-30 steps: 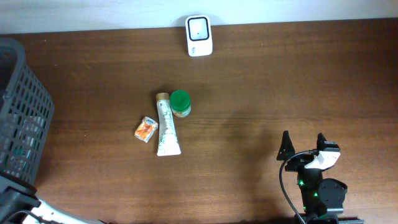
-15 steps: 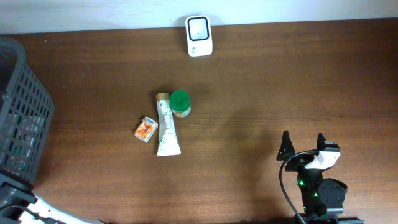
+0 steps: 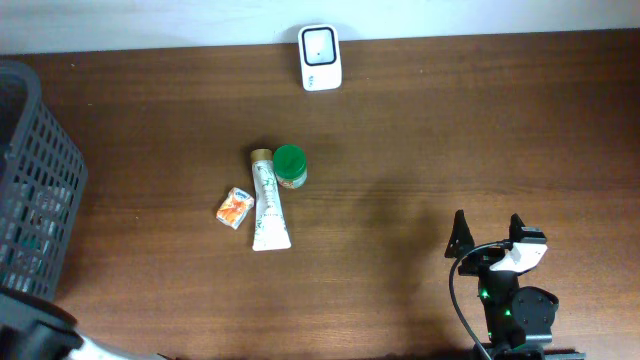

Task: Scan the item barcode
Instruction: 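Reach the left gripper into the basket and grasp the mint toilet tissue pack, then place the mint toilet tissue pack on the table left of the Kleenex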

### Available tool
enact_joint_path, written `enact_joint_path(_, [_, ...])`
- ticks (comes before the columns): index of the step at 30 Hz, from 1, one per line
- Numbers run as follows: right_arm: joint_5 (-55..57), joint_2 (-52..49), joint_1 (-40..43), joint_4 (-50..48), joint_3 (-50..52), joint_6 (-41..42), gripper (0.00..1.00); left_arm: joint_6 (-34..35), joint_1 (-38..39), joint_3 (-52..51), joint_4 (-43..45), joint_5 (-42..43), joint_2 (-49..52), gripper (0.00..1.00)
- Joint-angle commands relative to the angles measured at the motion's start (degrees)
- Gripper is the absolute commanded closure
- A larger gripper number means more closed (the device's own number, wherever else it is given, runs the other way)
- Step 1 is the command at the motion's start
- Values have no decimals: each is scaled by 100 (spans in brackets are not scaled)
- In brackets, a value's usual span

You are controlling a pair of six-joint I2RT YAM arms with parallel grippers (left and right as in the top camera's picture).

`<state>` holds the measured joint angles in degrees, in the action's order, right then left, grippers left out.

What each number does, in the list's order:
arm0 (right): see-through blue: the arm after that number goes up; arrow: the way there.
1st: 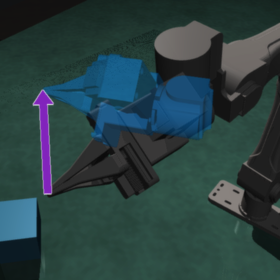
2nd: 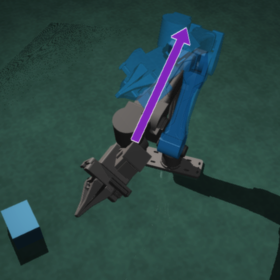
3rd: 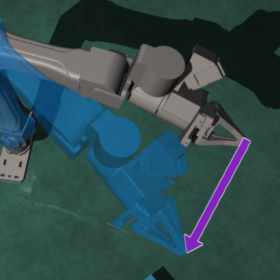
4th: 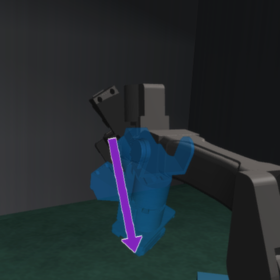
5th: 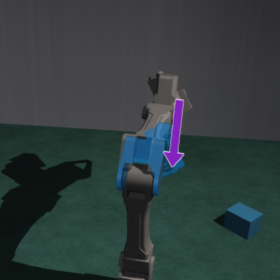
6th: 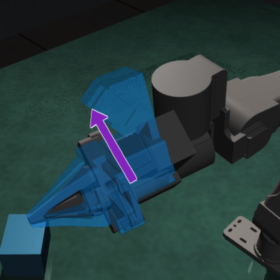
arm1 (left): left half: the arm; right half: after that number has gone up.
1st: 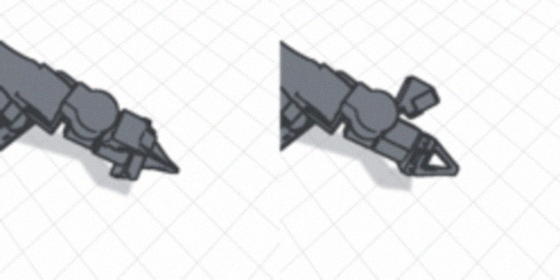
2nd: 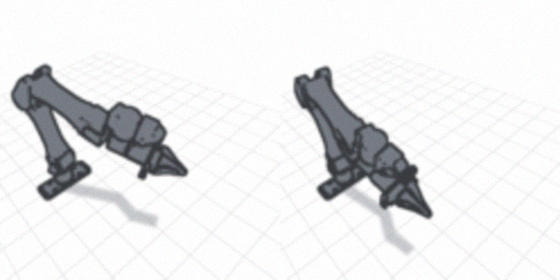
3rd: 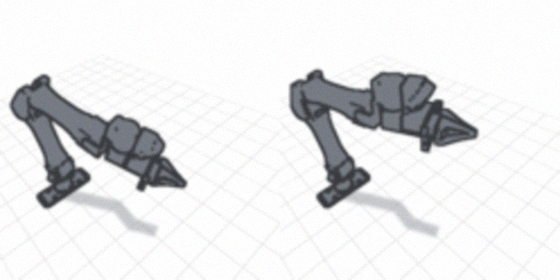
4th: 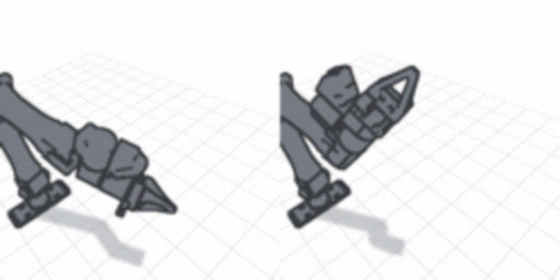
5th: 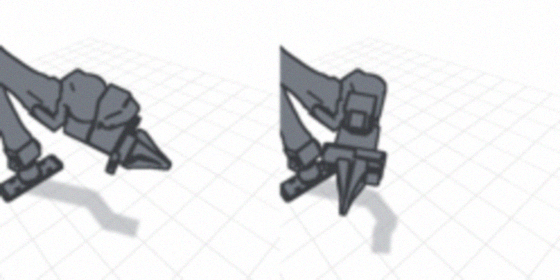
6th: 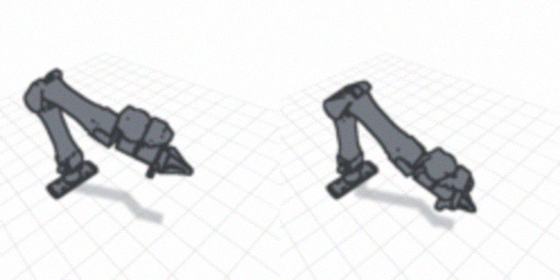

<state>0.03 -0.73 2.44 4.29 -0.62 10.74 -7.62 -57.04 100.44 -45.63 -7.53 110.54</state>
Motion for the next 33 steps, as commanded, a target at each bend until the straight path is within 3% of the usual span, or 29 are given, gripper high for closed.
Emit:
enact_joint_path(1, [48,37,33,28,31,28,2,645,-24,72,15,232,-962,100])
enact_joint_path(7, [48,37,33,28,31,28,2,1464,122,72,37,1467,-1941,100])
enact_joint_path(10, [48,37,33,28,31,28,2,1600,483,72,-11,1574,-2350,100])
enact_joint_path(17, [48,37,33,28,31,28,1,1596,1926,70,-216,1569,-3169,100])
enact_joint_path(22, [48,37,33,28,31,28,2,1593,3233,-98,-1434,1526,-3130,100])
enact_joint_path(28, [48,37,33,28,31,28,2,1596,3969,-1226,-1493,1482,-3073,100])
enact_joint_path(33, [46,37,33,28,31,28,2,1670,4428,-2955,-560,1486,-3073,100])
